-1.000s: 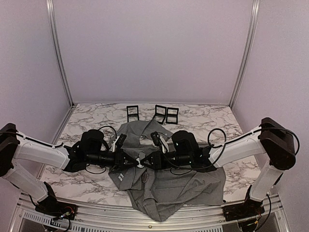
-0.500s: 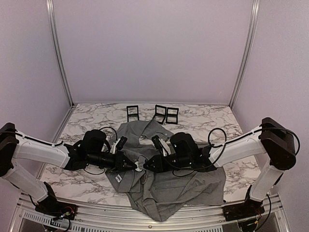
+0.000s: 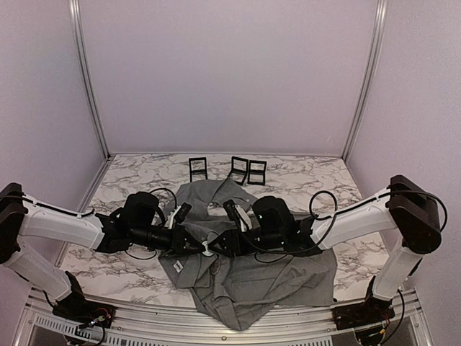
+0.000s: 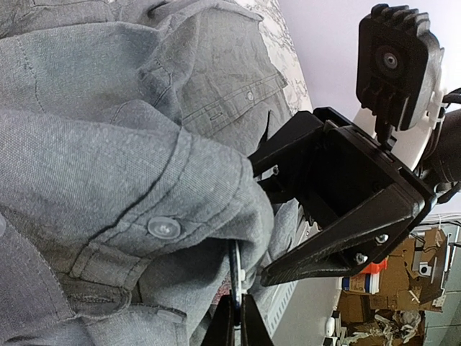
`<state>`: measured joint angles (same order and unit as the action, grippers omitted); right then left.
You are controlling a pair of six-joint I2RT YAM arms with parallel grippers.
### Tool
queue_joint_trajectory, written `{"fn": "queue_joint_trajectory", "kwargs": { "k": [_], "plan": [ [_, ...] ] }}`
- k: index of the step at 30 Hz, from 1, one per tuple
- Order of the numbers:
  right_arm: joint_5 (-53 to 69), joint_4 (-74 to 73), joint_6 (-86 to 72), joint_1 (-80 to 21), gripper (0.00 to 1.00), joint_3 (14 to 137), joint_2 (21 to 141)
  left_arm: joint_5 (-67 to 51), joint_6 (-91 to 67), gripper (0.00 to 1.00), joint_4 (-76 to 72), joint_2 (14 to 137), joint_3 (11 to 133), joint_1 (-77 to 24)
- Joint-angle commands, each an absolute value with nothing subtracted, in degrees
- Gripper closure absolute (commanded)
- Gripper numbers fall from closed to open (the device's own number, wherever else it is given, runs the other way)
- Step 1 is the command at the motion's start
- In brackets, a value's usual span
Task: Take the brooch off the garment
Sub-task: Remove the brooch from the flattened clothing.
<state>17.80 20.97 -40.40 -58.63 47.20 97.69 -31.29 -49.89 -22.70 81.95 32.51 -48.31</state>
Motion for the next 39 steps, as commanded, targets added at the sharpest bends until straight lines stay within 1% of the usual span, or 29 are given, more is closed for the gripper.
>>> {"fn": "queue_joint_trajectory", "kwargs": {
  "k": [1, 13, 18, 21, 23, 28, 33, 39],
  "plan": [
    [19.45, 24.63, -42.08, -58.32, 0.51, 47.41, 99.19, -33.94, -48.61, 1.00, -24.26, 81.07, 34.12, -47.96],
    [19.86, 24.63, -41.92, -58.32, 0.57, 47.33, 99.74, -35.82, -51.31, 1.00, -28.54, 81.37, 34.12, -47.99],
    [19.78, 24.09, -41.57, -58.35, 0.60, 47.92, 100.36, -36.20, -51.85, 1.00, -29.01, 81.23, 34.65, -47.92],
    [19.58, 23.36, -41.26, -58.33, 0.64, 48.66, 100.83, -36.34, -52.09, 1.00, -29.20, 80.96, 34.76, -47.94],
    [19.40, 22.84, -40.99, -58.42, 0.64, 49.07, 101.10, -36.56, -52.56, 1.00, -29.58, 80.99, 34.78, -47.98],
    [18.61, 21.73, -40.20, -58.58, 0.65, 49.66, 101.49, -37.00, -54.56, 1.00, -32.15, 81.16, 34.58, -47.92],
    [18.28, 21.44, -40.04, -58.62, 0.70, 49.51, 101.69, -37.00, -55.93, 1.00, -33.93, 81.16, 34.41, -47.93],
    [17.71, 21.65, -39.95, -58.88, 0.73, 49.38, 101.78, -37.31, -60.64, 1.00, -40.03, 81.63, 32.82, -47.32]
  ]
}}
